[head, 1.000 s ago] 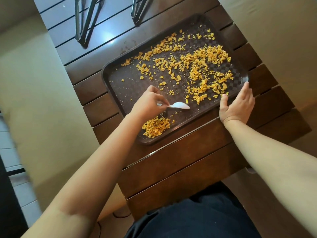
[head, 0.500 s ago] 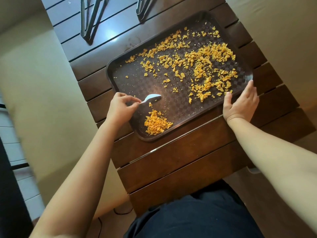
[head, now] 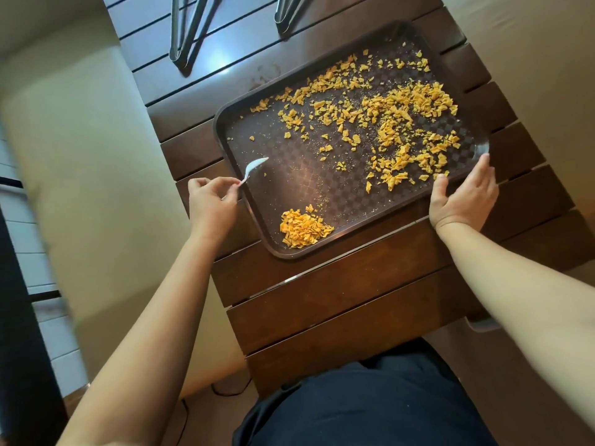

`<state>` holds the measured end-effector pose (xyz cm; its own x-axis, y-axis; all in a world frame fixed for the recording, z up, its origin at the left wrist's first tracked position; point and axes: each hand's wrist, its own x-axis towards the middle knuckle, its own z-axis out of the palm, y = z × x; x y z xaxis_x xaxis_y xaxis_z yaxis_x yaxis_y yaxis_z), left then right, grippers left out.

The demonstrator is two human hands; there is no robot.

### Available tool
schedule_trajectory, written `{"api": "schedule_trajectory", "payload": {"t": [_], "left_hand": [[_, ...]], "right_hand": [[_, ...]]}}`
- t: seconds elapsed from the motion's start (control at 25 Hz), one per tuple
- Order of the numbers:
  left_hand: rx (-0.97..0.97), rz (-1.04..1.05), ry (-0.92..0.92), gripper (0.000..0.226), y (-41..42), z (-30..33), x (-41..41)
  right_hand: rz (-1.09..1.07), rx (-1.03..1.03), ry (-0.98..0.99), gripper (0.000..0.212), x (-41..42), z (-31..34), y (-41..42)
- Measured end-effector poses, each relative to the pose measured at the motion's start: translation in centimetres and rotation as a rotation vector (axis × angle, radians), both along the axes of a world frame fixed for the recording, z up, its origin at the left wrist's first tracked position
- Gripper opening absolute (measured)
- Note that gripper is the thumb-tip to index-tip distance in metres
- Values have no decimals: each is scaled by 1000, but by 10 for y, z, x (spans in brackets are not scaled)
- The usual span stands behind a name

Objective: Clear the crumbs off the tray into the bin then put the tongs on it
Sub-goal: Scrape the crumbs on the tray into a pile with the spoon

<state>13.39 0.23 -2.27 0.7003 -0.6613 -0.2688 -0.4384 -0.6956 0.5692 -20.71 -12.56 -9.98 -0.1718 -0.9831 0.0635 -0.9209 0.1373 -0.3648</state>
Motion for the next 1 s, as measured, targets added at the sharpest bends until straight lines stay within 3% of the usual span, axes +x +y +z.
{"api": "schedule_trajectory", "payload": {"t": [0.2,0.36,0.48,0.6,0.84,1.0], "left_hand": [[49,-37,20,17,10,2,-5],[212,-280,136,12,21,10,-7],[128,-300,171,9,6,12,-15],[40,-325,135,10,-16,8,-32],[186,-610,88,11,-15,9,-36],[213,-648,-7,9,-1,21,-23]], "right_hand": [[-2,1,-4,79,0,1,0],[-3,-5,-8,79,1,0,0],[-4,-10,-5,79,0,-1,-1],[-1,-12,-5,79,0,-2,-1],[-4,-7,-3,78,-1,-3,-2],[-4,-11,0,78,-1,-3,-2]]}}
